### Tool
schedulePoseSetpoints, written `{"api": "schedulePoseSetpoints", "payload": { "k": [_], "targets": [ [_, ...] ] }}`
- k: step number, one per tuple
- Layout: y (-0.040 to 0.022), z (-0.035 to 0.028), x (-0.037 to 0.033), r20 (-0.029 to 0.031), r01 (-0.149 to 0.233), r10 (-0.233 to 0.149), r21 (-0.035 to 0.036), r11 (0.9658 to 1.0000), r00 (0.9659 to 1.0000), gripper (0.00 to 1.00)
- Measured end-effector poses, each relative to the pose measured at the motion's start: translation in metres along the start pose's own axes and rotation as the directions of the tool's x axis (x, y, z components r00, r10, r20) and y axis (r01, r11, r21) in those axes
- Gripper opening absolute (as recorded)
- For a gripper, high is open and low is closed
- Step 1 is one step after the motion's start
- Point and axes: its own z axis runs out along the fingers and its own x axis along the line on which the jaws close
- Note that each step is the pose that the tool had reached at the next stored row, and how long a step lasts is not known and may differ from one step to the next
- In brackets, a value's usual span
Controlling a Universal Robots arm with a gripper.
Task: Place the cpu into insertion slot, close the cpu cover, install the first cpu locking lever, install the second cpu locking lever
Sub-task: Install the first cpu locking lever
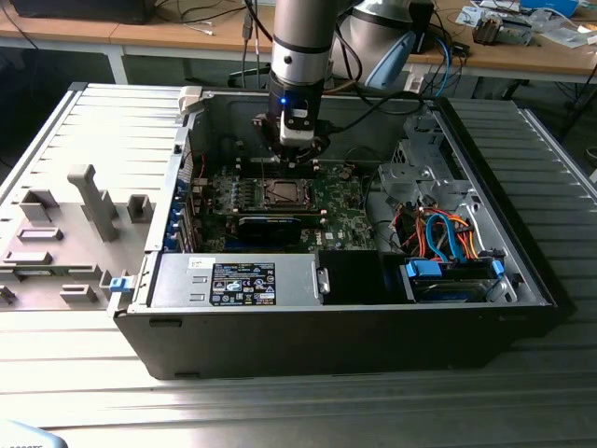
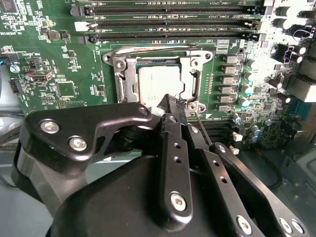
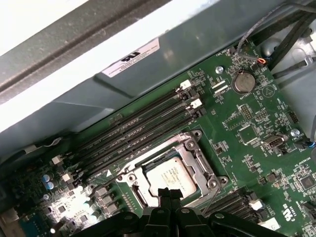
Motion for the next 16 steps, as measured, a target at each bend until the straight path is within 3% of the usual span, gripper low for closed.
{"api": "schedulePoseSetpoints", "payload": {
  "k": [16],
  "targets": [
    [0.0, 0.0, 0.0, 0.0024, 0.069, -0.069, 0.0027, 0.9976, 0.9976, 0.11]
  ]
}}
